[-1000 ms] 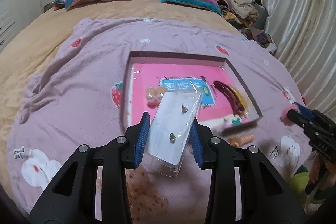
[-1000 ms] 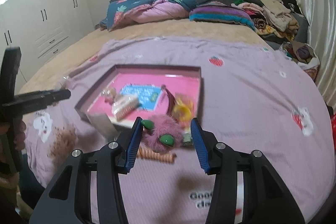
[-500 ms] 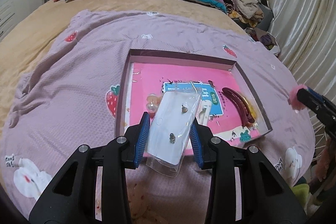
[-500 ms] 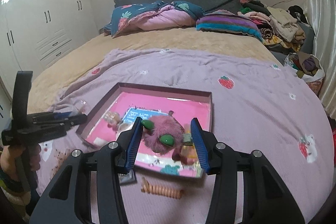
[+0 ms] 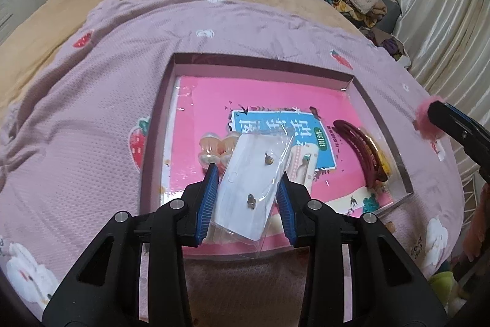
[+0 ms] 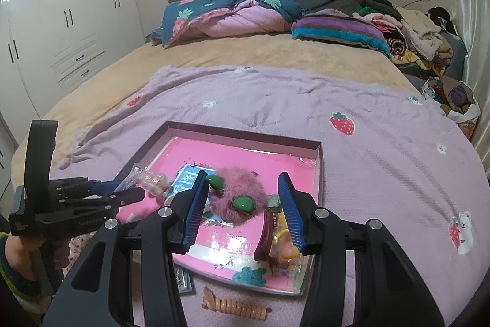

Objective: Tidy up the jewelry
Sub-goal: 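Lower the earring card into the tray while the right tool lowers the keychain there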

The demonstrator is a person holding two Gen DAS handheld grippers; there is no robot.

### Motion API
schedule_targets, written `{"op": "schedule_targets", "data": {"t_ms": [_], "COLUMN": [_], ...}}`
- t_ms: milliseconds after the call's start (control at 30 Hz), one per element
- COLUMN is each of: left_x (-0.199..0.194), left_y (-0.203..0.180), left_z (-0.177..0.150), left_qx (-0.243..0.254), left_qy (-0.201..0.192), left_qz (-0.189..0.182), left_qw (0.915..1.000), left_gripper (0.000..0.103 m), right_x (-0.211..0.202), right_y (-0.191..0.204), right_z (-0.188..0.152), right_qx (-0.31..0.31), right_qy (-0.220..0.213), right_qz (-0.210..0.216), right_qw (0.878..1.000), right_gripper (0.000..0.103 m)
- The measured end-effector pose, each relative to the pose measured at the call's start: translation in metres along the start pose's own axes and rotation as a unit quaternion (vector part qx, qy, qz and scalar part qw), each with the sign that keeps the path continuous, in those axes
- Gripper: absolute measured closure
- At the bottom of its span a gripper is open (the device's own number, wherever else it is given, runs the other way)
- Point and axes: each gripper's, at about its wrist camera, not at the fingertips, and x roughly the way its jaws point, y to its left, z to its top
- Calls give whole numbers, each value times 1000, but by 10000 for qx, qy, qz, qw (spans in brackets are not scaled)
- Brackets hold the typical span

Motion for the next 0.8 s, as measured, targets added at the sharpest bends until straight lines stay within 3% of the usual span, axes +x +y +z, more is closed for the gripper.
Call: {"op": "schedule_targets", "data": {"t_ms": [267,500,800], "left_x": [8,6,-13], "left_y": [3,8,16], "left_z": [0,1,-1], "left_qx": [-42,-35,-59], "left_qy": [28,-37,-193], "left_qz": [20,17,73], "left_qw": [10000,10000,9998], "left_gripper": [73,55,44], "right_x": [29,52,67], "right_y": [-4,1,11], "right_z": [-3,-9,-12], "right_qx": [20,-36,-34], "right_qy": [232,442,628], "right_qz": [-95,-80,-27], "right_qw": [9997,9990,9980], "right_gripper": [57,57,55]}}
